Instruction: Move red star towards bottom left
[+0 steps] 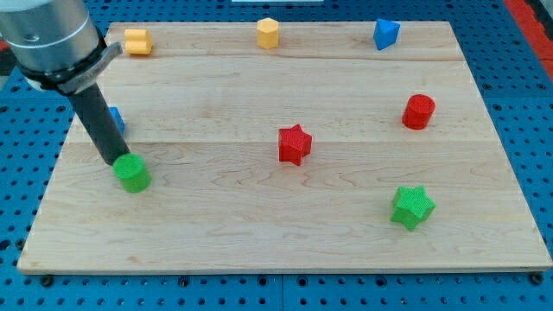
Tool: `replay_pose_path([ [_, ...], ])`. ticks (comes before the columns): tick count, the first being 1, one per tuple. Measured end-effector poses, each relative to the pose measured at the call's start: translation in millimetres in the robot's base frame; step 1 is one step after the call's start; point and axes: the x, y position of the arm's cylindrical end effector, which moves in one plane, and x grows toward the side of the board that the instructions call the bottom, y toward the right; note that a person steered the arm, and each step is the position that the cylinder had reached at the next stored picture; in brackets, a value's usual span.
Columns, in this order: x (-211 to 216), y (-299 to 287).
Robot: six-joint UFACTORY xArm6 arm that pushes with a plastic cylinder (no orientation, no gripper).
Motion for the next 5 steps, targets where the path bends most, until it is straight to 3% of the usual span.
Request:
replay_pose_path([
  [2, 70, 124],
  [3, 65, 156],
  [4, 41, 231],
  [5, -36, 237],
])
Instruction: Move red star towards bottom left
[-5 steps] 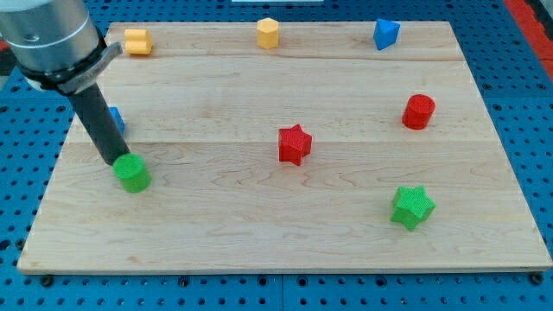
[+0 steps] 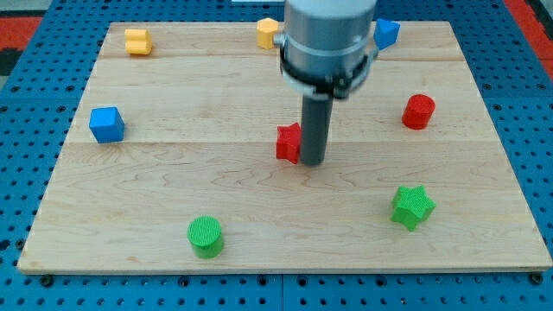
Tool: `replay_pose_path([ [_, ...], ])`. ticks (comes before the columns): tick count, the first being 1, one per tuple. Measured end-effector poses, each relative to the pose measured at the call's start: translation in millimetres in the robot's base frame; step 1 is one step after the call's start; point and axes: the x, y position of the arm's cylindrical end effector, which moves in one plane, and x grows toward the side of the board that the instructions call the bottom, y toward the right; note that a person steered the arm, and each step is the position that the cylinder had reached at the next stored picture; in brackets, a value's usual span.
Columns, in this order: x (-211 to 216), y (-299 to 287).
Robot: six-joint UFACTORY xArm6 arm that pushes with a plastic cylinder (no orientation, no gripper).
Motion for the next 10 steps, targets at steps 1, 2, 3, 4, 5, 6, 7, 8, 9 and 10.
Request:
replay_pose_path([
  [1, -28, -19],
  [2, -2, -93],
  [3, 32, -180],
  [4, 3, -181],
  [5, -41, -186],
  [6, -48, -196],
  [7, -77, -202],
  [8, -73, -233],
  [9, -9, -232],
  [10, 32, -232],
])
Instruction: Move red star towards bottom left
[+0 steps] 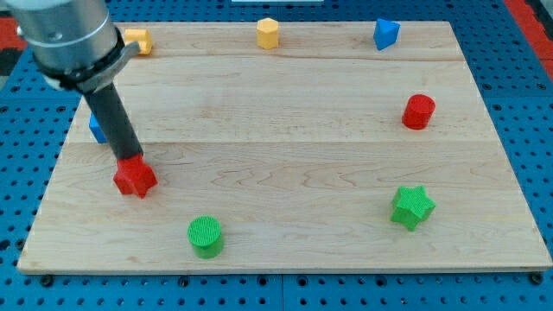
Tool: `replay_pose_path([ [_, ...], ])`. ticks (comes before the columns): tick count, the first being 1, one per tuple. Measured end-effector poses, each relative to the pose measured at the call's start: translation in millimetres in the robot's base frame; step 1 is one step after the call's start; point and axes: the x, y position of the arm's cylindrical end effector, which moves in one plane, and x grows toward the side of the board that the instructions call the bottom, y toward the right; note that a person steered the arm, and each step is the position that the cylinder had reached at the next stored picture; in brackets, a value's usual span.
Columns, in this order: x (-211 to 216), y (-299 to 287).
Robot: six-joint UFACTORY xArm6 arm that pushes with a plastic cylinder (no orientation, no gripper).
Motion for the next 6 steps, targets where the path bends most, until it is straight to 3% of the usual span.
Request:
replay_pose_path([
  [1, -24, 27],
  [2, -7, 36],
  [3, 35, -5],
  [5, 28, -16],
  [6, 31, 26],
])
